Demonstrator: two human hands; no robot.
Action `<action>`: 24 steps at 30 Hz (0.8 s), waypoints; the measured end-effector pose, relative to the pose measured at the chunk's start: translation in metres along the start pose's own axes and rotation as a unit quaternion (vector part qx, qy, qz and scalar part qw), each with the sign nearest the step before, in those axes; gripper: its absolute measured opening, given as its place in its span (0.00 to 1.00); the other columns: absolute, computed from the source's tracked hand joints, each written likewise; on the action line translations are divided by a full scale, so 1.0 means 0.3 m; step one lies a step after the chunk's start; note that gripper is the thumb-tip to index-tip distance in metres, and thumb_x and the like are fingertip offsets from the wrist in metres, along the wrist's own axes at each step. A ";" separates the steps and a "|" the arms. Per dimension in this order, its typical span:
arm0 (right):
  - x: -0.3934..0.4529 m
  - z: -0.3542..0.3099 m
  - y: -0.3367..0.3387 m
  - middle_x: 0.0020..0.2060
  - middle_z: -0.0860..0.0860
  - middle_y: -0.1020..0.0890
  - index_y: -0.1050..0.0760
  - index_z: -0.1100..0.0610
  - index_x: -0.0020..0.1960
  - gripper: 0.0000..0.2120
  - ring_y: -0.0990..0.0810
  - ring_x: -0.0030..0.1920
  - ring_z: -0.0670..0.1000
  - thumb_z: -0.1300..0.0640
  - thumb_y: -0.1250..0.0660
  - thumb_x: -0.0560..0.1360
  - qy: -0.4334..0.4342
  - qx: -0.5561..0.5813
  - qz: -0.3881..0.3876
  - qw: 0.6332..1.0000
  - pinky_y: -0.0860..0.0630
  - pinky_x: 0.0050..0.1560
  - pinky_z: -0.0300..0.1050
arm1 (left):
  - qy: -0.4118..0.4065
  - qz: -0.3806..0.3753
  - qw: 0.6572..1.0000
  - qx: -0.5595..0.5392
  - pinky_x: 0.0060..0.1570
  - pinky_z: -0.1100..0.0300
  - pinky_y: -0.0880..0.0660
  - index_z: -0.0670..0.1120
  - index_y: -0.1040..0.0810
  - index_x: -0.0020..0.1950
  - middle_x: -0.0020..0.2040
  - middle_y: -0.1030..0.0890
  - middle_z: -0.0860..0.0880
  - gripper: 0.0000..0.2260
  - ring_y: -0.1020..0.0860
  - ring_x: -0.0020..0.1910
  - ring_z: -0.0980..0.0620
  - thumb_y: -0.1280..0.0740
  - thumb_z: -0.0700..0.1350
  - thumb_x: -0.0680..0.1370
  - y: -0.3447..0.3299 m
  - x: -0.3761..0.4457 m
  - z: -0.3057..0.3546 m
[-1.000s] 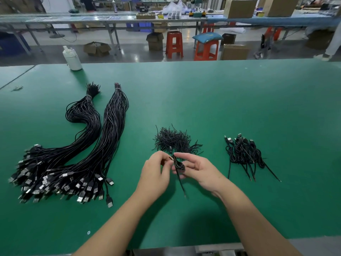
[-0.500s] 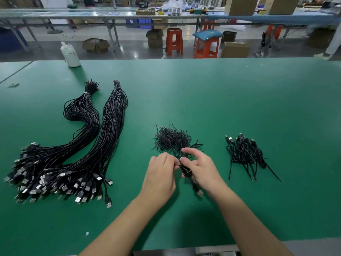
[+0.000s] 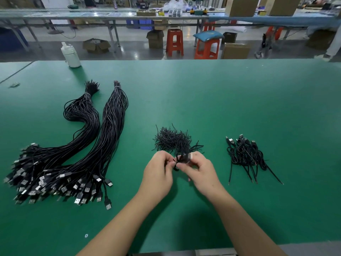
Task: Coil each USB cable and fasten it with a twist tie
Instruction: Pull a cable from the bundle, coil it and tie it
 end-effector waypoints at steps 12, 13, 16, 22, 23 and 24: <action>0.011 0.082 0.064 0.31 0.59 0.22 0.19 0.60 0.50 0.12 0.25 0.25 0.50 0.53 0.36 0.82 -0.148 -0.003 -0.018 0.989 0.26 0.30 0.46 | -0.275 0.010 0.940 0.201 0.47 0.53 0.28 0.44 0.21 0.53 0.51 0.22 0.47 0.08 0.25 0.49 0.47 0.33 0.37 0.74 -0.073 0.001 -0.010; 0.022 0.095 0.090 0.31 0.57 0.19 0.19 0.59 0.51 0.11 0.24 0.24 0.50 0.52 0.35 0.81 -0.152 -0.052 0.025 0.987 0.25 0.30 0.46 | -0.256 0.003 0.946 0.197 0.49 0.53 0.28 0.44 0.22 0.56 0.54 0.23 0.47 0.09 0.25 0.51 0.47 0.34 0.39 0.76 -0.086 0.002 -0.031; 0.073 0.131 0.187 0.34 0.51 0.17 0.21 0.58 0.59 0.12 0.20 0.24 0.46 0.51 0.34 0.80 -0.158 -0.221 0.105 0.956 0.22 0.27 0.40 | -0.184 -0.024 0.959 0.213 0.52 0.52 0.26 0.43 0.24 0.61 0.59 0.25 0.46 0.13 0.25 0.56 0.46 0.35 0.41 0.78 -0.111 0.004 -0.127; 0.183 0.189 0.327 0.40 0.55 0.20 0.33 0.60 0.55 0.11 0.21 0.37 0.55 0.56 0.34 0.80 -0.151 -0.491 0.118 0.850 0.22 0.39 0.51 | -0.126 -0.042 0.962 0.237 0.50 0.54 0.28 0.44 0.22 0.56 0.55 0.24 0.48 0.09 0.26 0.52 0.48 0.35 0.39 0.76 -0.115 0.002 -0.249; 0.196 0.193 0.339 0.42 0.56 0.20 0.32 0.60 0.53 0.09 0.23 0.39 0.55 0.55 0.34 0.80 -0.149 -0.526 0.103 0.831 0.24 0.40 0.49 | -0.128 -0.042 0.962 0.239 0.49 0.55 0.28 0.44 0.22 0.55 0.54 0.24 0.48 0.09 0.26 0.51 0.48 0.35 0.40 0.76 -0.117 0.003 -0.251; 0.208 0.196 0.351 0.43 0.56 0.19 0.30 0.60 0.51 0.09 0.24 0.40 0.55 0.55 0.34 0.81 -0.149 -0.554 0.088 0.815 0.26 0.40 0.48 | -0.130 -0.042 0.961 0.242 0.48 0.56 0.29 0.44 0.22 0.54 0.53 0.24 0.48 0.09 0.26 0.51 0.48 0.35 0.40 0.75 -0.119 0.002 -0.252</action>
Point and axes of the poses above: each hand's wrist, its own x-axis towards the middle knuckle, its own y-axis out of the back of the hand, z = x × y, the point moved 3 cm from there along x, towards the middle knuckle
